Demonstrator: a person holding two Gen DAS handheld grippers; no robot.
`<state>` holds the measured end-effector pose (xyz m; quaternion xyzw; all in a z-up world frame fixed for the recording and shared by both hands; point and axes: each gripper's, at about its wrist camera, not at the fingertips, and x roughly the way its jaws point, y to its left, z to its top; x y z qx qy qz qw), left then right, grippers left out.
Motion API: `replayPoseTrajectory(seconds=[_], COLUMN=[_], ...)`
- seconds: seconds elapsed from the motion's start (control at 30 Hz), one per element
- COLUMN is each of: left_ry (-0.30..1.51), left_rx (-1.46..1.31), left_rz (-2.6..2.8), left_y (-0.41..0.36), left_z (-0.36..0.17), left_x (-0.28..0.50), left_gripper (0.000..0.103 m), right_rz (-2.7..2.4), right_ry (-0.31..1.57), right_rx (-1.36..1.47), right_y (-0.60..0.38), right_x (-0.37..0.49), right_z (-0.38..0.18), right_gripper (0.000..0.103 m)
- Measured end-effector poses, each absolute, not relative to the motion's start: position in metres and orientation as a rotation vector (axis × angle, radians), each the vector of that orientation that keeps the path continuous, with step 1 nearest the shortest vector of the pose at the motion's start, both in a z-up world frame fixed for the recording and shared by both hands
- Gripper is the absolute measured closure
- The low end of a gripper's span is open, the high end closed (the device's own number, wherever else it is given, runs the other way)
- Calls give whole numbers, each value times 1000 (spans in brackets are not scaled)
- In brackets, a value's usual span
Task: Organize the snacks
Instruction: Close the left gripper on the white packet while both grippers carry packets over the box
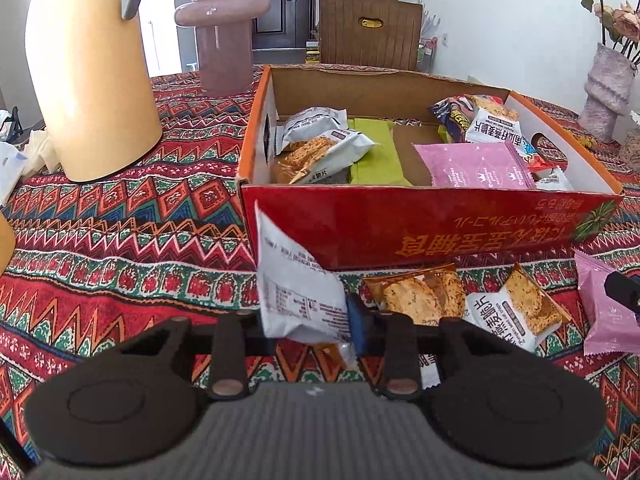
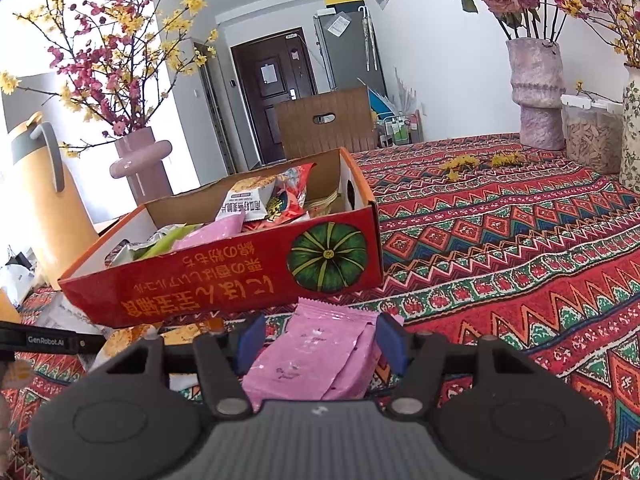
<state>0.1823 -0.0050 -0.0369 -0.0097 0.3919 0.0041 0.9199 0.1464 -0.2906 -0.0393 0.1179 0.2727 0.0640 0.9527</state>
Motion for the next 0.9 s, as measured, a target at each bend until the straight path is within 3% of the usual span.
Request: replayPoseTrajectory(seconds=[0.03, 0.23, 0.3, 0.4, 0.9], left_ry=[803, 773, 762, 741, 605], left_rx=[-21, -22, -25, -21, -32], left_rz=[6, 5, 3, -3, -59], left_y=[-5, -2, 0, 1, -2], left_z=[-37, -32, -29, -24, 19], left_x=[181, 171, 168, 161, 136], left_gripper=[84, 83, 83, 83, 83], right_rz=[128, 102, 105, 101, 129], right_ry=[565, 653, 680, 698, 557], right_rx=[236, 159, 135, 56, 60], right_y=[-290, -277, -272, -261, -271], right_x=[148, 160, 164, 165, 135], right_z=[-40, -42, -43, -43, -4], right_gripper=[35, 25, 26, 41, 43])
